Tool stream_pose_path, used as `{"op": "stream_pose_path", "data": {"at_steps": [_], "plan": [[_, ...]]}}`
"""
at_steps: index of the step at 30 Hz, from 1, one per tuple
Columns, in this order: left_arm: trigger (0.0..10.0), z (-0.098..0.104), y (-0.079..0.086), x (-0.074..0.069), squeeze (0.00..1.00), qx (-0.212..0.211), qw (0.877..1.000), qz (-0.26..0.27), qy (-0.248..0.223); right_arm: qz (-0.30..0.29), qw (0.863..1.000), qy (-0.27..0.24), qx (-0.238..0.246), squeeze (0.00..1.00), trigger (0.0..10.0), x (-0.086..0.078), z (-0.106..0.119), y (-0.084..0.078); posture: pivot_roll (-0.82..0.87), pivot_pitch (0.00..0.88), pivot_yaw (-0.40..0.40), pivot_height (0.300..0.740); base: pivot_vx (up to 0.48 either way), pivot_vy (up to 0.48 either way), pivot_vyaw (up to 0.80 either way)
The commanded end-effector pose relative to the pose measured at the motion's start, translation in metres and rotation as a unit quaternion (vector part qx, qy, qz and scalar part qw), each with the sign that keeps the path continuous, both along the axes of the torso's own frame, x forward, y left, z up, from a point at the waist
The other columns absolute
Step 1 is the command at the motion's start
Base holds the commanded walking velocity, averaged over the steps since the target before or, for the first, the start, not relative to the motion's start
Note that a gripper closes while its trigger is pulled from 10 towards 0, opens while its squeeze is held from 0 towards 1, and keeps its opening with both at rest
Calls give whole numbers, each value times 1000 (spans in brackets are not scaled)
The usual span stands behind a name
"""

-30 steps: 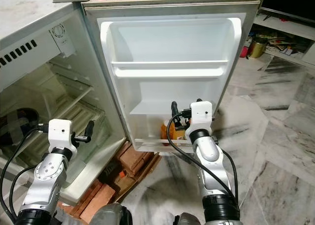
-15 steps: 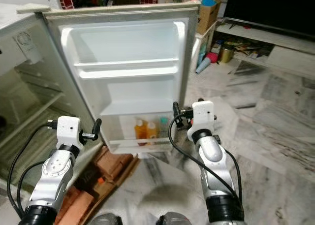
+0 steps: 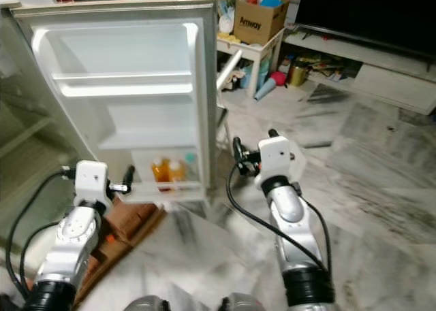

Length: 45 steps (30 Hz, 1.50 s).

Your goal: Restocking fridge

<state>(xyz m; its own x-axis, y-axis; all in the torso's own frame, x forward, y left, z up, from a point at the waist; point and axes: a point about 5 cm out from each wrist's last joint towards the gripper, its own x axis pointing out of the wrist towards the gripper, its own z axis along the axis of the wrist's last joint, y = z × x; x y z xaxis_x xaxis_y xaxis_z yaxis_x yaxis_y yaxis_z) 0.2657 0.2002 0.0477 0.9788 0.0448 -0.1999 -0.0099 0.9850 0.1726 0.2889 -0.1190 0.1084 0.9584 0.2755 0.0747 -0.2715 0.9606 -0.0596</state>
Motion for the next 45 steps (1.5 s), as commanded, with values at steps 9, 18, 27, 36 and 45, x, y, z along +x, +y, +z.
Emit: {"op": "stream_pose_path", "data": {"at_steps": [9, 18, 27, 36, 45], "plan": [[10000, 6, -2, 6, 0, 7, 1000, 1, -11, -8, 1000, -22, -16, 0, 10000, 3, 6, -12, 0, 0, 34, 740, 0, -446, 525], [10000, 8, -2, 8, 0, 7, 1000, 8, -18, -1, 999, -36, -17, 0, 10000, 6, 11, -10, 2, 0, 35, 740, 0, -432, 776], [10000, 22, -2, 9, 0, -43, 997, 14, -67, -11, 999, -37, -12, 0, 10000, 6, 12, -14, 4, 0, 31, 740, 0, -421, 769], [10000, 29, 11, -3, 0, -48, 997, -9, -67, -23, 999, -27, 12, 0, 10000, 4, 10, -18, 14, 5, 29, 740, 0, -257, 252], [10000, 39, 9, -13, 0, -82, 992, 26, -89, -38, 999, -26, -2, 0, 10000, -1, 9, -26, 20, 11, 20, 740, 0, 0, 347]]}}
